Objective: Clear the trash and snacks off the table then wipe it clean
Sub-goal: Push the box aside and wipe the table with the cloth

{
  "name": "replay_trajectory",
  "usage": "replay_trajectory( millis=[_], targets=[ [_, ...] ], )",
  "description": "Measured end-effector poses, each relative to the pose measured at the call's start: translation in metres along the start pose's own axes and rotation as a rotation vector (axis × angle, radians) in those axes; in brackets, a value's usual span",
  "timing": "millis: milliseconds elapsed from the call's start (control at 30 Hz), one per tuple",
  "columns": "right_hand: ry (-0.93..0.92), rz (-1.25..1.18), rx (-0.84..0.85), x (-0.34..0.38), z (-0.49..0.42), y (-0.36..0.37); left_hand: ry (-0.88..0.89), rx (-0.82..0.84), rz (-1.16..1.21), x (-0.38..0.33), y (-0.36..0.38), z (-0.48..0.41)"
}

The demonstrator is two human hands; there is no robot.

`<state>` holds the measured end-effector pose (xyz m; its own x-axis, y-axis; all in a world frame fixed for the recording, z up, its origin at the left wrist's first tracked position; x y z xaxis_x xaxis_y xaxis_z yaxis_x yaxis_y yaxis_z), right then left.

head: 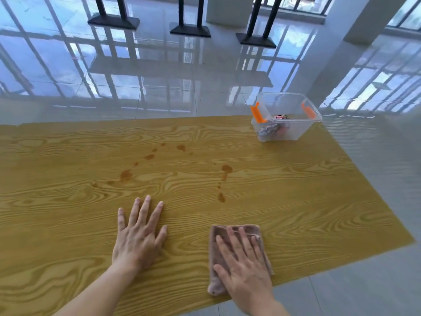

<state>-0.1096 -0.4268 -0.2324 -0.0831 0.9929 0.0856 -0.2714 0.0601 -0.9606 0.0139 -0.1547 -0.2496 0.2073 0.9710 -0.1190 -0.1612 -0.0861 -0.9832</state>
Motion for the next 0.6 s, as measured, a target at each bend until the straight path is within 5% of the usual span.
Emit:
replay_trajectory(
  millis=[200,333,433,600],
  targets=[
    [0.462,-0.130,0.068,-0.044,-0.045,-0.021,-0.007,0.011,-0.006,0.001,0.001,-0.001],
    [0.108,-0.044,0.057,0.010,-0.043,-0.008,-0.039,-0.005,0.029,-0.001,-0.002,0.001],
    [-0.036,0.007,0.022,-0.012,-0.028,-0.010,-0.099,-0.010,0.049,0.002,-0.004,0.002],
    [0.412,-0.121,0.055,-0.078,-0.091,-0.036,-0.098,-0.014,0.038,0.000,-0.003,0.001]
  ],
)
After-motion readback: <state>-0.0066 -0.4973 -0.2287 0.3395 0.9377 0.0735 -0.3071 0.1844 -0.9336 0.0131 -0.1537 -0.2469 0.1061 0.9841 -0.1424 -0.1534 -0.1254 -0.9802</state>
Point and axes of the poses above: each hand's wrist, its own z-axis away from the middle knuckle, its own y-axis out of the palm, x = y × z, the point moved 3 cm from there along -z, towards the middle knuckle, and after that the axes turned 6 degrees about x, right-handed, at the moved point
